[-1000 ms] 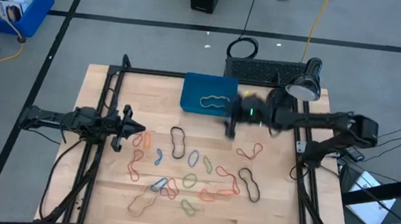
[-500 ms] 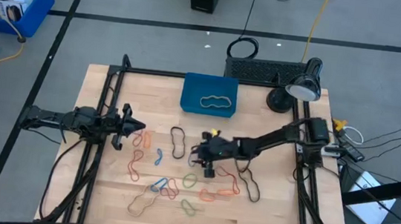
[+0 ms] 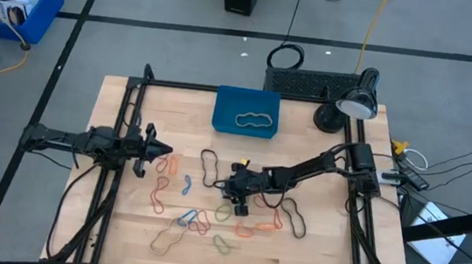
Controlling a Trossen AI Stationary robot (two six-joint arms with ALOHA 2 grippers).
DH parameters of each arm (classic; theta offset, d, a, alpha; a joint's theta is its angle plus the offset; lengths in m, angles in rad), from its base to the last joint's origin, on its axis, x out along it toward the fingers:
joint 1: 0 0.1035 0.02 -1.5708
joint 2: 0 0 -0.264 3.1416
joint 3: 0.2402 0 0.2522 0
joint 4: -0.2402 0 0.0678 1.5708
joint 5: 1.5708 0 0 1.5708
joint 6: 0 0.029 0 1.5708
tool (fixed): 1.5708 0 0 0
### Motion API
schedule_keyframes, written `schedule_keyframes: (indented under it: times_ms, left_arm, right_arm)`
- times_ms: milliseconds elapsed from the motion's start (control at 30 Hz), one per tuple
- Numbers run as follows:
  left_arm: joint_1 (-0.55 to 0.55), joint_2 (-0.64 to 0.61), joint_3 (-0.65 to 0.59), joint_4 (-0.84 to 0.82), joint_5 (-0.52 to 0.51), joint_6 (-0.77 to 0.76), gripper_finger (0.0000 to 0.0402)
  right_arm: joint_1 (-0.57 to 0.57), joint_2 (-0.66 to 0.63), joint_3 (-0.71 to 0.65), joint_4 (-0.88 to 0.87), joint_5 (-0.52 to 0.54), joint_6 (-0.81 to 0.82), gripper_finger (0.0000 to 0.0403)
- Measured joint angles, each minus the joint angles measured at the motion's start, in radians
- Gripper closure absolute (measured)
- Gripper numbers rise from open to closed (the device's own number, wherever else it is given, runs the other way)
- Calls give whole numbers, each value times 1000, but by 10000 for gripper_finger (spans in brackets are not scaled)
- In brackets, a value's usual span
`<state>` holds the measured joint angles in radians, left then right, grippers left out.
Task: Pick and place rubber bands into bin
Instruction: Put the blue rubber band into the blue bin
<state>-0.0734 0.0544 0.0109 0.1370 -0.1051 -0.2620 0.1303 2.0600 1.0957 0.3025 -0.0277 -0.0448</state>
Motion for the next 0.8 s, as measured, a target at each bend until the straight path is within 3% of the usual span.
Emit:
schedule_keyframes:
  times_ms: [267,400,600,700,800]
  left_arm:
    - [0,30,0,30,0,-7,376]
    - [0,43,0,33,0,-7,376]
    - [0,67,0,49,0,-9,376]
    - [0,80,0,59,-2,-14,376]
    - [-1,99,0,81,-55,-14,376]
  right_arm:
    - [-4,3,-1,-10,43,-51,396]
    - [-4,-39,-5,-35,88,-79,397]
    - [-50,-223,-2,-30,426,-255,400]
    - [-144,-294,-3,-36,436,-308,400]
    - [-272,-338,-4,-33,338,-287,401]
